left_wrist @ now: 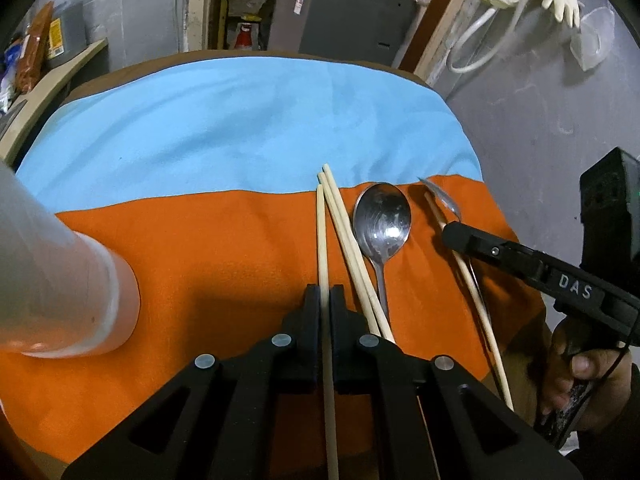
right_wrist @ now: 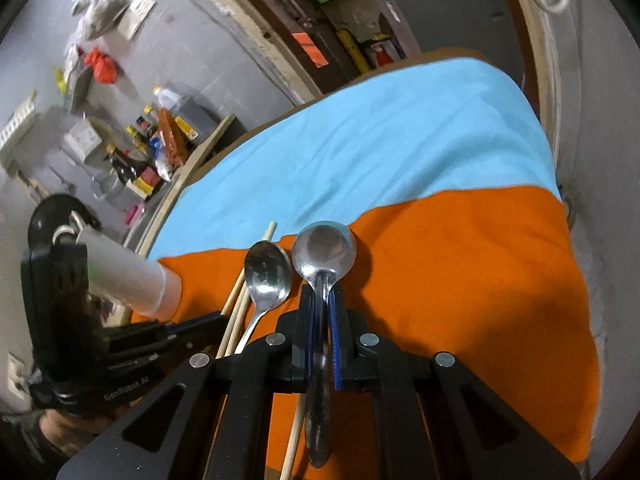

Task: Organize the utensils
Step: 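Close the left tool on a wooden chopstick while the right tool grasps a metal spoon, then lift the chopstick and spoon and carry both over the white caddy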

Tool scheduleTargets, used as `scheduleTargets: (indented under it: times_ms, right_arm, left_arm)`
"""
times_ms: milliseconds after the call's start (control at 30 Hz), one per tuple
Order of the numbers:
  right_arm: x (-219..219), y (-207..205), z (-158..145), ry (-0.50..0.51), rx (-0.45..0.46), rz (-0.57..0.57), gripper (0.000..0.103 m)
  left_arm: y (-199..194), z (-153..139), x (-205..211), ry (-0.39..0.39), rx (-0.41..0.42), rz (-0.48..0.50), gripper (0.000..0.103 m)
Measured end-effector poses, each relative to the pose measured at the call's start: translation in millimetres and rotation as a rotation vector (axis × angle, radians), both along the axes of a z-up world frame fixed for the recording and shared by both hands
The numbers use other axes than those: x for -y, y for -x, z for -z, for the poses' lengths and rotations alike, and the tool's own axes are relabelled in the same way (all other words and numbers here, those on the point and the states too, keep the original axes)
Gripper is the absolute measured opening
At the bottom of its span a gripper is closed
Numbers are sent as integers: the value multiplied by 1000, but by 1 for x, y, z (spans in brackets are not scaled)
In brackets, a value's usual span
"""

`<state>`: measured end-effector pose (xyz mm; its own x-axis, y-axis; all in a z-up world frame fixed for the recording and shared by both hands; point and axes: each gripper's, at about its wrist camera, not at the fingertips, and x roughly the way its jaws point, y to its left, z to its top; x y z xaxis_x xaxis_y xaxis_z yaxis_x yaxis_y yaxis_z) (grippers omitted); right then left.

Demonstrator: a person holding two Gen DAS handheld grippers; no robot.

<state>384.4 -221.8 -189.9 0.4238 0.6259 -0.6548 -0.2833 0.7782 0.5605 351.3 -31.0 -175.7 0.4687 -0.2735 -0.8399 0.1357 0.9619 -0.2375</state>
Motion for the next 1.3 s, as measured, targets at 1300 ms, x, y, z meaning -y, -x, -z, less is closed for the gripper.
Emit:
scheduleTargets:
  times_ms: [1300]
  right_arm:
    - [-41,96,-139,-112,690,86,4]
  left_arm:
    - [111,-127,-65,266,648,-148,2]
